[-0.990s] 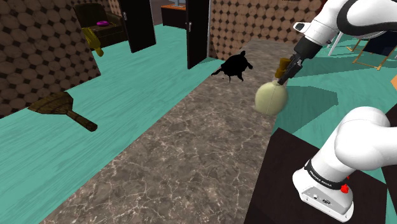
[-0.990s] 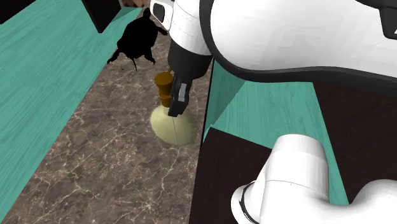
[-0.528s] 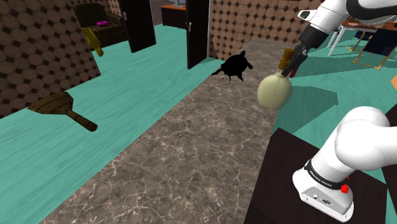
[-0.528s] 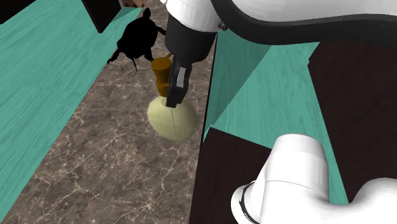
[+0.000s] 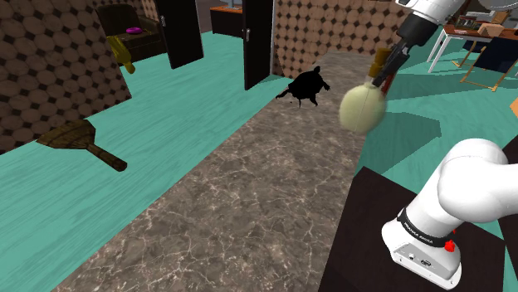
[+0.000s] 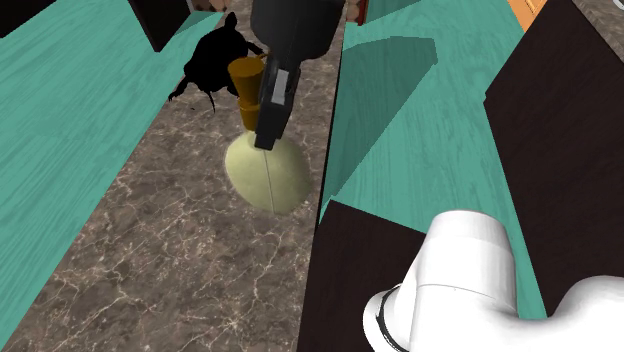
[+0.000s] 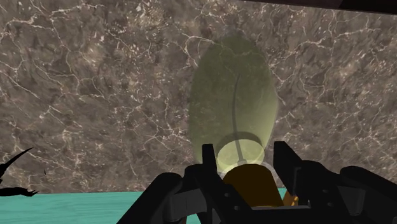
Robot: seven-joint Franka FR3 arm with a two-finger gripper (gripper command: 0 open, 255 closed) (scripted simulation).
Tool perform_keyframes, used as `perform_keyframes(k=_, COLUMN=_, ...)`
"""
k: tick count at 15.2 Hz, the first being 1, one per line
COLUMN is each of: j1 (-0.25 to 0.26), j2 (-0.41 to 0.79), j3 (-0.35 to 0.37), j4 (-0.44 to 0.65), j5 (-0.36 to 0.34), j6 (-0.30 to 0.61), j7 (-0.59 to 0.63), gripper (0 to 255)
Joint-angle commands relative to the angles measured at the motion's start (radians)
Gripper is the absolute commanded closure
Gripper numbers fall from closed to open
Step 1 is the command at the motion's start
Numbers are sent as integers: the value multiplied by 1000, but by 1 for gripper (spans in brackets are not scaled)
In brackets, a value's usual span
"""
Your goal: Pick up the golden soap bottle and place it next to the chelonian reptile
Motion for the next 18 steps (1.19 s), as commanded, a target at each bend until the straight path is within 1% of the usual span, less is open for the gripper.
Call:
perform_keyframes(k=1, j1=4, j2=11, j3=3, j4=34, j5=4, j6=-22, j7=3, gripper=255)
perform_keyframes(k=16, j1=35, j2=107, j3=21, j4=293, j5=30, j6=-182, j7=29, gripper=255)
perform_keyframes(k=17, j1=37, j2=111, j3=22, j4=304, j5=31, j6=-189, j7=30, gripper=255)
perform_keyframes(k=18, j1=42, j2=139, j3=5, j4=312, j5=27, j6=-169, j7=15, gripper=255)
